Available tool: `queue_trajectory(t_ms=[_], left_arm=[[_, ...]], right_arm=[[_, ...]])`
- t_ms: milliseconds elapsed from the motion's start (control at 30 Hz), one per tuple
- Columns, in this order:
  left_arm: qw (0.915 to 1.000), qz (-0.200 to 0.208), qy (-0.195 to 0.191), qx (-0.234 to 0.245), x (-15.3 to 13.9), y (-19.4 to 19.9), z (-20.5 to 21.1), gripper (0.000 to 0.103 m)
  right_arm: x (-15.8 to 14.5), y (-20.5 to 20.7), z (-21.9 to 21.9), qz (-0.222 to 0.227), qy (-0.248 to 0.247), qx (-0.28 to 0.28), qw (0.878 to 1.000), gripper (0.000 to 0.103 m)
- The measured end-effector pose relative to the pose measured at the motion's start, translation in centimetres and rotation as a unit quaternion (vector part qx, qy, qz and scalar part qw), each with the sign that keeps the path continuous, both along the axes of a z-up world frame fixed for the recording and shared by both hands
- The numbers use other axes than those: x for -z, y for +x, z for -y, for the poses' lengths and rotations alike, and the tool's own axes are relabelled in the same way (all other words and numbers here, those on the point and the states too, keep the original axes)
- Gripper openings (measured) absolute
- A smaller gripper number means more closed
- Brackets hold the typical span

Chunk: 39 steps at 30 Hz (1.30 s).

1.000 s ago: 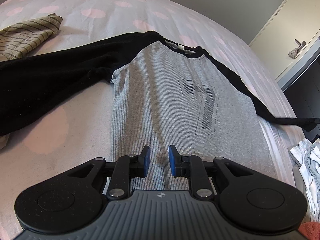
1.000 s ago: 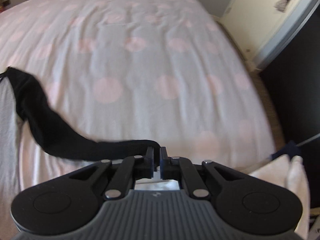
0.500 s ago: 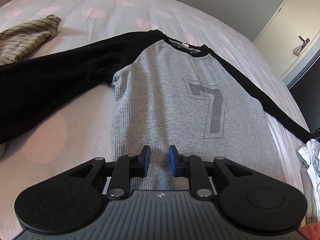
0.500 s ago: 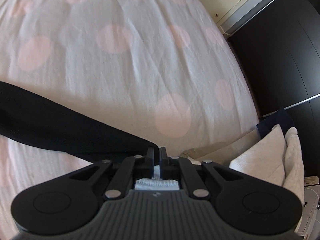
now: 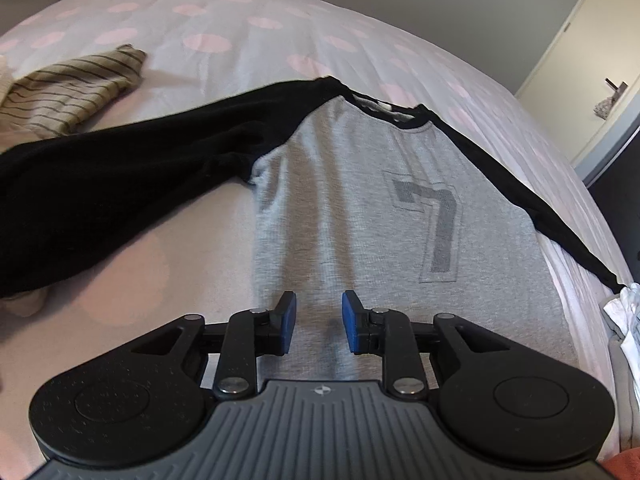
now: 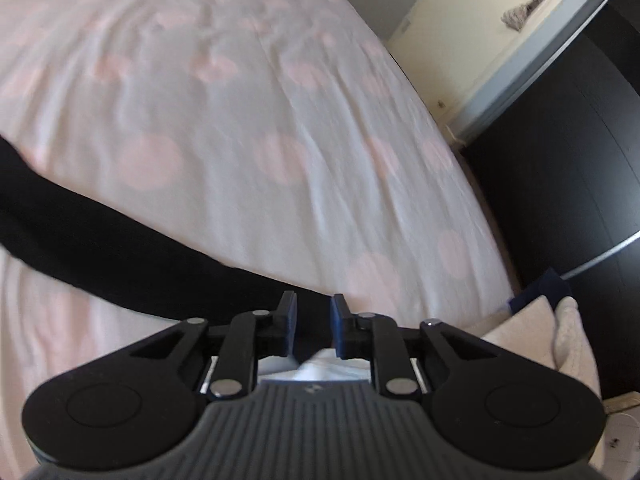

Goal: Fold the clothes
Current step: 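Carry the black sleeve across the shirt body with the right gripper, then release the sleeve with the right gripper and open it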

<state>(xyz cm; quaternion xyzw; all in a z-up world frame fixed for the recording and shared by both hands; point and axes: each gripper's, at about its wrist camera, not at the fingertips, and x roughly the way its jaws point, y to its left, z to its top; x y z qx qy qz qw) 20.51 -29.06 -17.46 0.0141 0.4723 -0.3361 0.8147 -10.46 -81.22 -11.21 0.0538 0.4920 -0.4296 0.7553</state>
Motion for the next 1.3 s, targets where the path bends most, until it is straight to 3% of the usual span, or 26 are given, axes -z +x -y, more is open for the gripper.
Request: queue_trajectory(t_ms=[133, 300, 500, 600, 667, 733, 800, 900, 1033, 1167, 1300], left_arm=[[0.9996, 0.004, 0.004, -0.027, -1.5, -0.2, -1.9, 0.024], [0.999, 0.019, -0.002, -0.039, -4.6, -0.2, -5.4, 0.029], [0.9936, 0.07, 0.054, -0.07, -8.1, 0.4, -11.2, 0.038], [0.9901, 0.083, 0.083, -0.077, -9.3, 0.9, -13.6, 0.04], [0.9874, 0.087, 0.11, -0.072, -9.8, 1.4, -14.8, 0.044], [0.9844, 0.094, 0.135, -0.063, -10.0, 1.7, -15.9, 0.046], [0.9807, 0.101, 0.158, -0.053, -10.1, 1.9, -17.1, 0.047], [0.9762, 0.107, 0.185, -0.038, -10.1, 2.2, -18.7, 0.048], [0.9686, 0.11, 0.223, 0.002, -9.3, 2.1, -19.8, 0.051], [0.9531, 0.113, 0.273, 0.066, -7.0, 1.5, -19.9, 0.054], [0.9365, 0.107, 0.324, 0.079, -4.1, 1.9, -20.1, 0.054]], right_arm=[[-0.3, 1.2, -6.0, 0.069, 0.027, -0.054, 0.996, 0.032], [0.9, 2.4, -13.4, 0.156, 0.082, -0.116, 0.978, 0.042], [4.7, 3.8, -21.3, 0.203, 0.121, -0.163, 0.958, 0.048], [6.4, 4.0, -23.9, 0.236, 0.146, -0.156, 0.948, 0.053], [7.1, 4.3, -25.1, 0.252, 0.15, -0.152, 0.944, 0.06], [7.1, 4.3, -26.3, 0.261, 0.131, -0.17, 0.941, 0.079], [6.9, 4.2, -26.7, 0.269, 0.114, -0.185, 0.938, 0.085], [6.9, 3.9, -26.1, 0.29, 0.126, -0.183, 0.931, 0.087], [7.6, 3.9, -25.3, 0.276, 0.126, -0.15, 0.941, 0.087], [7.7, 3.9, -25.2, 0.283, 0.127, -0.152, 0.939, 0.087], [8.0, 4.0, -25.3, 0.28, 0.134, -0.162, 0.937, 0.087]])
